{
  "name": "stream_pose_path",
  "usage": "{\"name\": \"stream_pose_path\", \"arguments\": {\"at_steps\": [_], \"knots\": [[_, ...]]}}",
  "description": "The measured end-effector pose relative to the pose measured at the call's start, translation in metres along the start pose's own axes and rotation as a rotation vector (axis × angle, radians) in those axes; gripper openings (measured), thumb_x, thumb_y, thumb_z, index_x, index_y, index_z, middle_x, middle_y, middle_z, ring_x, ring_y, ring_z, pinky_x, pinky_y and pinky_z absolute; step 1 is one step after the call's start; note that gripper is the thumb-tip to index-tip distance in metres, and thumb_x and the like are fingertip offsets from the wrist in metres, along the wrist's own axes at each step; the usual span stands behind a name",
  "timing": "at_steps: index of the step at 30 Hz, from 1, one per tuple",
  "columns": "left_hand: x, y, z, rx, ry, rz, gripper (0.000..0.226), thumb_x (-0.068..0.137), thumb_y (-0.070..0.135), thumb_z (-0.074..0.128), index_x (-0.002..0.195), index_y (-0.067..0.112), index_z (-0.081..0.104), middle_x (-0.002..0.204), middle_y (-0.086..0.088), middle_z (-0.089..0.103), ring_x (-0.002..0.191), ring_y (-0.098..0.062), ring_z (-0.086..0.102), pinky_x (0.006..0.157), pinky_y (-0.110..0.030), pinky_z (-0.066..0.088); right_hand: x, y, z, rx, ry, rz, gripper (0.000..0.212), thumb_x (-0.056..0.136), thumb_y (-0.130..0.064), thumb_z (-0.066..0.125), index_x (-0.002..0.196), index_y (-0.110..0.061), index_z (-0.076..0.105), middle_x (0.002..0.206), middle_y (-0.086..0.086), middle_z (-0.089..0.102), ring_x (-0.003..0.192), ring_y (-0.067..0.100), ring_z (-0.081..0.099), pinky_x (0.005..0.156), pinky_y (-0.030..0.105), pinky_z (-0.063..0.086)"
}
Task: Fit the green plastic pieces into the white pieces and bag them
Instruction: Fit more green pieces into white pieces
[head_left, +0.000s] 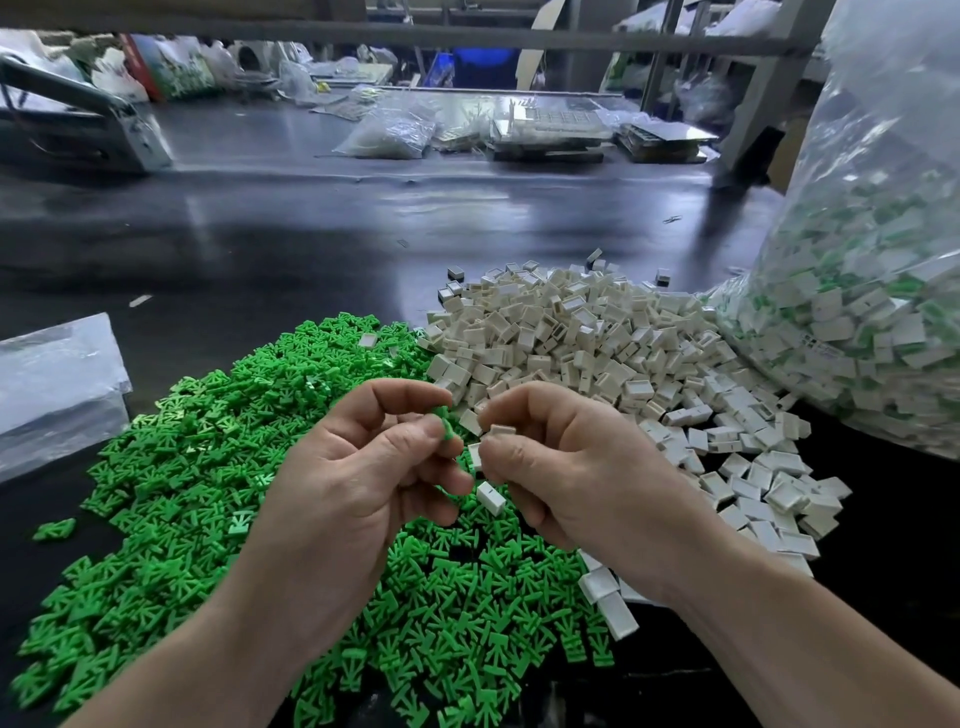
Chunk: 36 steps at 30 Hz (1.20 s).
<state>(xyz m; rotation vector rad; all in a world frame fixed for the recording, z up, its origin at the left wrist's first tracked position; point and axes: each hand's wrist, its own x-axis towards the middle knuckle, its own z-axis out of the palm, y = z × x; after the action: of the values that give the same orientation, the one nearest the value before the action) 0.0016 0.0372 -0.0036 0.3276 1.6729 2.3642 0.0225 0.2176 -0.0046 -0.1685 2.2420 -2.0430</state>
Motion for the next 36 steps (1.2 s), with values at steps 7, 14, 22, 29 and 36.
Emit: {"name": "stream_pose_path", "arguments": {"at_steps": [7, 14, 22, 29, 36], "knots": [[-0.005, 0.0, 0.004, 0.148, -0.033, 0.093, 0.019, 0.081, 0.016, 0.065, 0.098, 0.018, 0.073, 0.072, -0.008, 0.065, 0.062, -0.021, 0.063, 0.053, -0.027, 0.052, -0.003, -0.002, 0.002, 0.0, -0.085, -0.047, 0.018, 0.1, -0.022, 0.059, 0.105, -0.032, 0.073, 0.061, -0.008, 0.053, 0.046, 0.003, 0.04, 0.04, 0.016, 0.033], [-0.009, 0.003, 0.006, 0.34, -0.043, 0.203, 0.009, 0.083, 0.016, 0.064, 0.089, 0.018, 0.07, 0.071, -0.013, 0.069, 0.061, -0.02, 0.066, 0.054, -0.024, 0.053, -0.004, -0.004, 0.0, 0.085, -0.179, -0.023, 0.015, 0.096, -0.019, 0.065, 0.111, -0.021, 0.067, 0.076, 0.002, 0.067, 0.045, 0.003, 0.047, 0.039, 0.013, 0.035], [-0.011, 0.004, 0.006, 0.469, 0.0, 0.253, 0.011, 0.08, 0.024, 0.064, 0.088, 0.027, 0.07, 0.07, -0.005, 0.068, 0.06, -0.014, 0.065, 0.055, -0.02, 0.053, -0.005, -0.006, -0.002, 0.116, -0.127, -0.038, 0.017, 0.094, -0.024, 0.066, 0.106, -0.033, 0.075, 0.065, -0.009, 0.058, 0.044, 0.004, 0.04, 0.038, 0.016, 0.031], [-0.012, 0.006, 0.007, 0.593, 0.015, 0.312, 0.01, 0.078, 0.028, 0.064, 0.086, 0.028, 0.069, 0.072, -0.003, 0.067, 0.059, -0.011, 0.063, 0.055, -0.017, 0.051, -0.007, -0.008, -0.003, 0.113, -0.181, -0.025, 0.016, 0.101, -0.018, 0.057, 0.103, -0.021, 0.073, 0.073, -0.001, 0.062, 0.044, 0.005, 0.04, 0.037, 0.015, 0.03], [-0.011, 0.011, 0.001, 0.53, -0.053, 0.217, 0.008, 0.08, 0.029, 0.068, 0.087, 0.026, 0.071, 0.069, -0.005, 0.068, 0.058, -0.014, 0.065, 0.055, -0.02, 0.053, -0.004, -0.007, -0.005, 0.236, -0.128, 0.083, 0.012, 0.085, -0.033, 0.073, 0.089, -0.022, 0.074, 0.069, 0.004, 0.064, 0.039, 0.008, 0.041, 0.035, 0.015, 0.028]]}}
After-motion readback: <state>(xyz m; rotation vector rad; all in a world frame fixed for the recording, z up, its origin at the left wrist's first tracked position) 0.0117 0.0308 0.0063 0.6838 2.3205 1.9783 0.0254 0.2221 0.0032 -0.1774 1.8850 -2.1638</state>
